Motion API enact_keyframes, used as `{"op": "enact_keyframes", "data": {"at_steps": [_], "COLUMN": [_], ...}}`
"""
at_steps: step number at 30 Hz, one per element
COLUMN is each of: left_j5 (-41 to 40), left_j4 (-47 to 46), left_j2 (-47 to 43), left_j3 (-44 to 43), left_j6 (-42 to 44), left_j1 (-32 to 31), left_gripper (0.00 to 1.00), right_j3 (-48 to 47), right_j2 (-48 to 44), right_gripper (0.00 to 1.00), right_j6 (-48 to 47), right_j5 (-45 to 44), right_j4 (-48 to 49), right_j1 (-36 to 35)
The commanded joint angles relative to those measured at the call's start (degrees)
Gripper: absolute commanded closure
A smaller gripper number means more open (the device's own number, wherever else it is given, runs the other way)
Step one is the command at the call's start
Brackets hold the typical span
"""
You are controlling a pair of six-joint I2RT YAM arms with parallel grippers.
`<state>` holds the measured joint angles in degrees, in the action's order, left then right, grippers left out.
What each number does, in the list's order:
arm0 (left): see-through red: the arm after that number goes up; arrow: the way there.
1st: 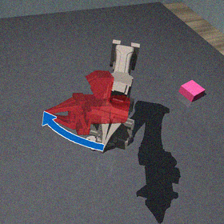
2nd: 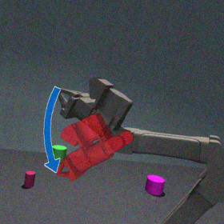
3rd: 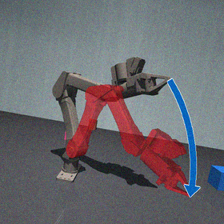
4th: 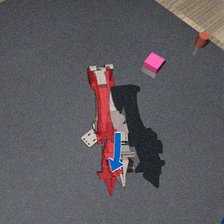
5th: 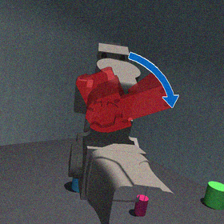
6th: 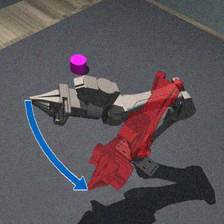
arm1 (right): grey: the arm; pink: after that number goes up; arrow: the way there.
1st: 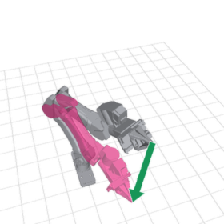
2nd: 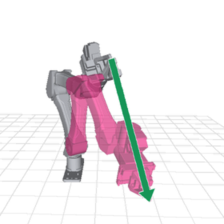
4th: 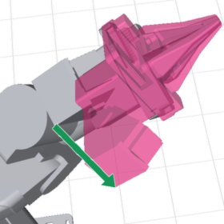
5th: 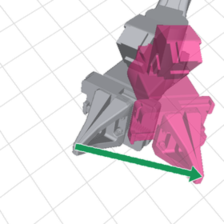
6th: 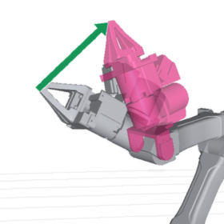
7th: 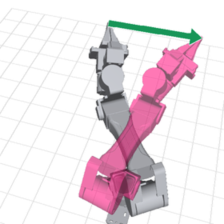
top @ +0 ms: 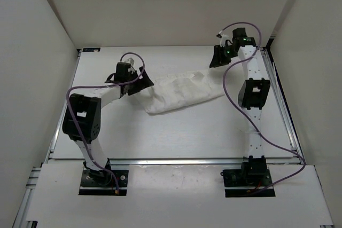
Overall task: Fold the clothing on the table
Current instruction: Fold the skirt
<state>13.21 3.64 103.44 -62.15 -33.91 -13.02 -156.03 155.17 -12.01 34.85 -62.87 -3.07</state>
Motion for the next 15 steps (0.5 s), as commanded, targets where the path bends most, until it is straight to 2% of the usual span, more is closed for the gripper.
{"op": "enact_keyframes", "data": {"at_steps": [1,2,3,4,6,7,9,10,11,12,13,14,15], "left_j5": [-4.7,-5.9,-6.0,-5.9,-2.9,-2.2,-1.4,-1.4,-2.4,-2.2,-1.2,-0.5,1.1], "left_j4": [0.0,-0.6,-2.0,-4.4,-5.8,-5.2,-4.3,-4.3,-4.0,-4.1,-4.8,-5.1,-5.4], "left_j2": [-9.9,-11.8,-12.8,-14.6,-15.7,-15.6,-14.6,-13.1,-11.7,-10.5,-8.5,-6.2,-4.8], "left_j3": [-4.1,-3.5,-2.9,-2.2,-1.3,-1.9,-3.1,-3.5,-3.8,-4.2,-4.4,-5.3,-6.7], "left_j6": [4.8,6.6,8.0,8.3,6.2,6.1,5.3,4.0,3.3,1.8,0.4,-0.4,-1.5], "left_j1": [-2.8,-4.1,-4.8,-5.9,-6.8,-7.6,-10.7,-12.5,-14.2,-14.8,-16.0,-17.0,-18.2], "left_gripper": [0.01,0.01,0.01,0.01,0.01,0.01,0.10,0.23,0.52,0.66,0.88,1.00,1.00], "right_j3": [-4.7,-5.1,-5.3,-5.3,-3.3,-2.9,-3.0,-2.7,2.2,5.6,7.4,8.3,11.9], "right_j2": [-4.3,-5.0,-5.6,-5.6,-6.4,-6.4,-5.5,-5.4,-6.7,-7.8,-7.9,-8.1,-9.7], "right_gripper": [0.69,0.92,1.00,1.00,1.00,1.00,1.00,1.00,1.00,1.00,1.00,1.00,1.00], "right_j6": [4.2,4.2,3.2,2.1,-2.8,-4.7,-14.0,-14.4,-13.9,-14.7,-11.9,-10.5,-9.7], "right_j5": [-1.0,0.6,3.4,6.2,17.8,19.7,19.8,18.4,15.5,16.5,17.4,17.4,17.4], "right_j4": [4.2,3.7,3.2,2.4,-2.4,-6.2,-13.0,-13.8,-13.4,-13.4,-12.6,-12.3,-10.2], "right_j1": [2.9,3.0,3.0,3.0,4.2,3.5,0.9,-1.0,-2.0,-1.9,-1.8,-1.4,-1.4]}}
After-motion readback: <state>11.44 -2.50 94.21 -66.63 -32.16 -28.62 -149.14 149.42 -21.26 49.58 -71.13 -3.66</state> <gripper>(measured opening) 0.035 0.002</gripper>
